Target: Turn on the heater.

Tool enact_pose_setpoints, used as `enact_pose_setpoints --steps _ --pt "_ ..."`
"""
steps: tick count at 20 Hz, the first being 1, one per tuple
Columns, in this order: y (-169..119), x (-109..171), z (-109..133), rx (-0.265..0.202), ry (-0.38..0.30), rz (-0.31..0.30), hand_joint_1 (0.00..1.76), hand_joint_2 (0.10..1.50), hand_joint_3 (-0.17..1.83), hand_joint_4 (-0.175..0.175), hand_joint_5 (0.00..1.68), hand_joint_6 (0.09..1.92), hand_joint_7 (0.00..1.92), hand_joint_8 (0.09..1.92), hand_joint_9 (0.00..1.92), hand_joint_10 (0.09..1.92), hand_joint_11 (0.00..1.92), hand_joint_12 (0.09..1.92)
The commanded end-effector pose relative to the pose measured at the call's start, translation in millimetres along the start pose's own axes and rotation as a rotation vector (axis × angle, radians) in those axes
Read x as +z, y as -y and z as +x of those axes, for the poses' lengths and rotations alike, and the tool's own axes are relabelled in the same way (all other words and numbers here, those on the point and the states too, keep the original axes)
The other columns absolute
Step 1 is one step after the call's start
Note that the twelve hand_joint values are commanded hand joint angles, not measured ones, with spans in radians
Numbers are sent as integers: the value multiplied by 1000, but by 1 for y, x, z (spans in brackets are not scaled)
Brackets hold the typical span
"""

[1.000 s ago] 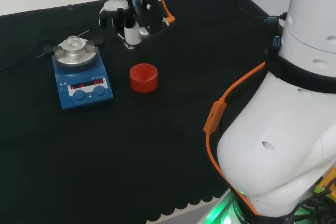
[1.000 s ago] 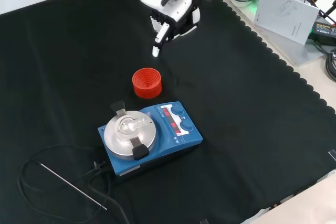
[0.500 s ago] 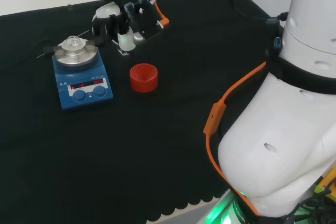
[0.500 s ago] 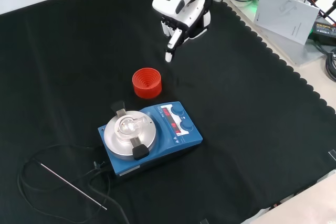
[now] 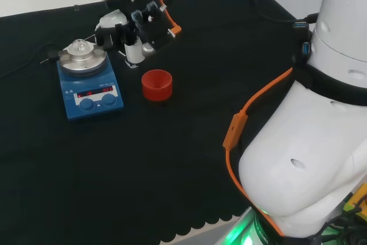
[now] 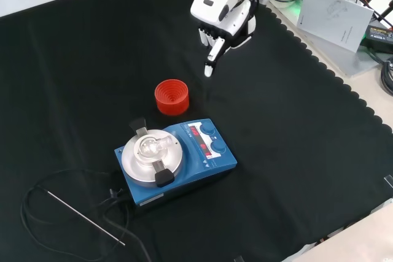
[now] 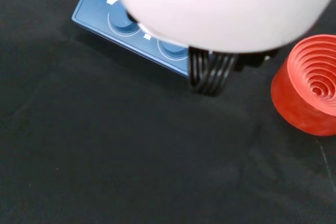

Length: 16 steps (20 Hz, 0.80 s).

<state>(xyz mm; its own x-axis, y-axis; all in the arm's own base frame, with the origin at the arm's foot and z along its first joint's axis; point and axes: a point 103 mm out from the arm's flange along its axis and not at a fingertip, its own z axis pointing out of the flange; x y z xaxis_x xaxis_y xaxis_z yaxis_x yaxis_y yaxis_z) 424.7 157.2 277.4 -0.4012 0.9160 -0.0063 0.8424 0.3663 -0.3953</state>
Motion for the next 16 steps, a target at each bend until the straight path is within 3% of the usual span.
enact_pose_setpoints --steps 1,9,16 --pt "1 8 8 15 -12 -5 1461 325 1476 -54 243 454 1213 1375 1462 1051 1299 1048" --pt "6 1 17 65 -31 -22 1461 325 1478 -58 226 441 1213 1377 1467 1054 1310 1058" --pt "-2 5 30 57 -39 -11 1462 322 1482 -59 209 425 1216 1377 1479 1057 1319 1064"
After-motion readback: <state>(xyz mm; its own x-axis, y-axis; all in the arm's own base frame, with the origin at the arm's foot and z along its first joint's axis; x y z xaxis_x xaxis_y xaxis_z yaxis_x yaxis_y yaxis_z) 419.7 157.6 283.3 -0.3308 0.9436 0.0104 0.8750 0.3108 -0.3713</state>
